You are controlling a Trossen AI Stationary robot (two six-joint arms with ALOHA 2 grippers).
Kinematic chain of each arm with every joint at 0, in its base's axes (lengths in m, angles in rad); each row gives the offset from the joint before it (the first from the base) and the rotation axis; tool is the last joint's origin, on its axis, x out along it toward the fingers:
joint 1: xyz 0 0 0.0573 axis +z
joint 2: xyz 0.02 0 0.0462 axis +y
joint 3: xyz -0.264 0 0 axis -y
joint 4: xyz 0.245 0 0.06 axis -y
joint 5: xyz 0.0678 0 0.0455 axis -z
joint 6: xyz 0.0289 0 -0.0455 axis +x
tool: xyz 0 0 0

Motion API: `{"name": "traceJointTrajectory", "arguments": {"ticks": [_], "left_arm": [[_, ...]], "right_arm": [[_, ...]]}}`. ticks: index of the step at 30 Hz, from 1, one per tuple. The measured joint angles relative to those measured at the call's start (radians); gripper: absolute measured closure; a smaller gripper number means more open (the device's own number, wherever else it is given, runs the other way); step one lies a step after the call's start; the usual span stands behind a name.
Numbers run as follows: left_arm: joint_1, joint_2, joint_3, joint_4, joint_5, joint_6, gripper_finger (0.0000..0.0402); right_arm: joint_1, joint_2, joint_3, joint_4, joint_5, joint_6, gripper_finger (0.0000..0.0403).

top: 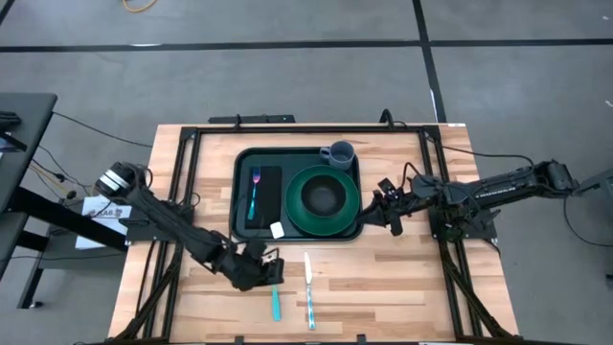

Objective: Set up tray
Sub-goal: Put the blue spoon on the black napkin to the right of the blue fork

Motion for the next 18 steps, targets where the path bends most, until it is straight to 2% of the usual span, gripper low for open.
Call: {"name": "traceJointTrajectory", "arguments": {"ticks": [3, 9, 12, 18], "left_arm": [[0.0, 0.04, 0.031, 0.017, -0.025, 0.048, 0.0283], [0.001, 0.063, 0.113, -0.104, -0.028, 0.199, 0.0292], [0.003, 0.063, 0.16, -0.17, -0.026, 0.263, 0.0297], [-0.004, 0.063, 0.236, -0.267, 0.036, 0.266, 0.0299]], "right_arm": [[-0.017, 0.0, 0.0, -0.014, 0.0, 0.0, 0.0329], [-0.043, 0.0, 0.0, -0.029, -0.005, 0.0, 0.0329], [-0.059, 0.0, 0.0, -0.041, -0.048, 0.0, 0.0329], [-0.091, 0.0, 0.0, -0.084, -0.079, 0.002, 0.0329]]}}
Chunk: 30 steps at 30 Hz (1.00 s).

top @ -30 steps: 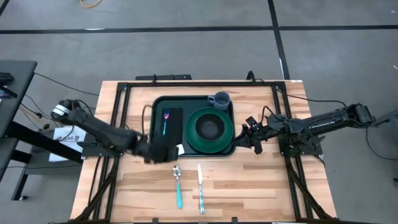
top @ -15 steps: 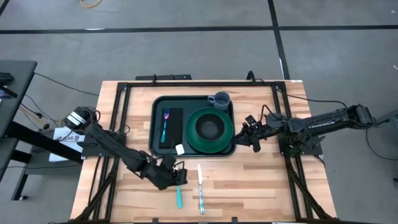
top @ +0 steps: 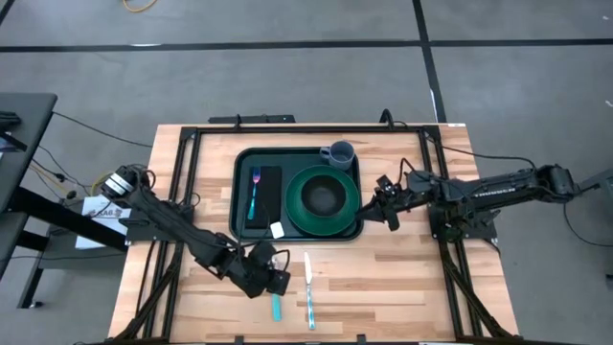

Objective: Set up tray
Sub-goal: Put the blue spoon on the black napkin to the right of the blue fork

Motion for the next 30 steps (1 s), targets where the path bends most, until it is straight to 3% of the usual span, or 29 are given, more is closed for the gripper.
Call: {"name": "traceJointTrajectory", "arguments": {"ticks": [8, 14, 16, 22, 30], "left_arm": [[-0.028, -0.001, 0.102, -0.182, -0.014, -0.049, 0.0299], [-0.039, 0.011, 0.182, -0.354, -0.091, -0.146, 0.0299], [-0.039, 0.052, 0.219, -0.38, -0.085, -0.161, 0.0299], [-0.017, 0.303, 0.397, -0.471, 0.089, -0.169, 0.0299], [-0.015, 0.479, 0.623, -0.723, 0.099, -0.234, 0.0299]], "right_arm": [[-0.026, 0.0, 0.0, -0.002, -0.006, 0.0, 0.0329], [-0.017, 0.0, 0.0, 0.015, -0.101, -0.001, 0.0329], [-0.014, -0.002, 0.0, 0.021, -0.131, -0.004, 0.0329], [-0.005, -0.051, 0.001, 0.033, -0.166, -0.051, 0.0329], [-0.013, -0.132, 0.001, 0.028, -0.208, -0.051, 0.0329]]}}
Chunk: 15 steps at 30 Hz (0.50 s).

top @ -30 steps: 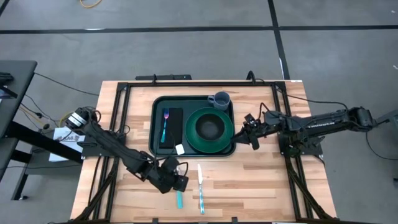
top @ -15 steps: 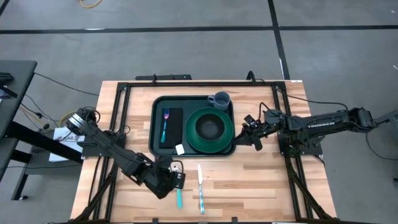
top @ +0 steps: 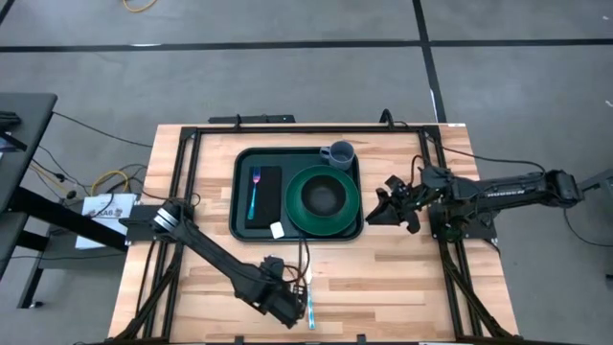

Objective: Set up tray
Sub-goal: Put the blue spoon on the black napkin to the right of the blue fork

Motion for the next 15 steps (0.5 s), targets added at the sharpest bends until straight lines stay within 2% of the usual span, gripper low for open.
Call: {"name": "traceJointTrajectory", "arguments": {"ticks": [7, 15], "left_arm": [[0.003, 0.012, -0.045, -0.014, -0.037, -0.141, 0.0299], [0.021, 0.011, -0.092, 0.024, -0.028, -0.168, 0.0299]], "right_arm": [[0.0, -0.019, 0.0, -0.006, 0.0, 0.0, 0.0329], [0.0, -0.018, 0.0, -0.007, 0.0, 0.0, 0.0329]]}}
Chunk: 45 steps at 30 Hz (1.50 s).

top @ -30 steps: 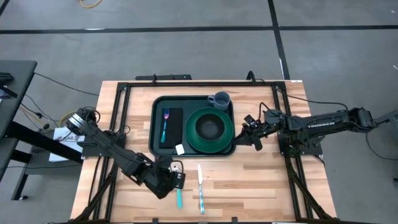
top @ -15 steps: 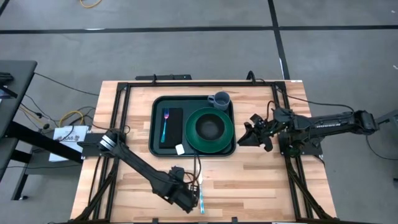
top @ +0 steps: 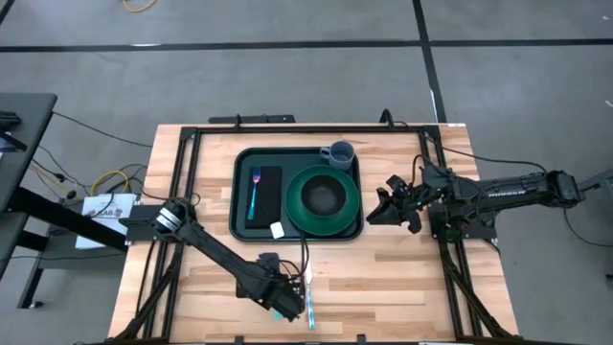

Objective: Set up tray
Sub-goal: Put the blue spoon on the black napkin to the right of the blue fork

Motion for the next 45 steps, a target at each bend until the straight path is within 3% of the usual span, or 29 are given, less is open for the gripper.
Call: {"name": "traceJointTrajectory", "arguments": {"ticks": [12, 34, 45], "left_arm": [[0.005, 0.0, -0.1, 0.116, 0.077, -0.033, 0.0299], [0.006, 0.001, -0.113, 0.13, 0.065, -0.034, 0.0299], [0.006, 0.0, -0.222, 0.255, 0.093, -0.061, 0.0299]], "right_arm": [[0.0, 0.0, 0.0, 0.0, -0.001, 0.0, 0.0329], [0.0, 0.0, 0.0, 0.007, -0.028, -0.026, 0.0329], [0.0, 0.0, 0.0, 0.008, -0.028, -0.026, 0.0329]]}}
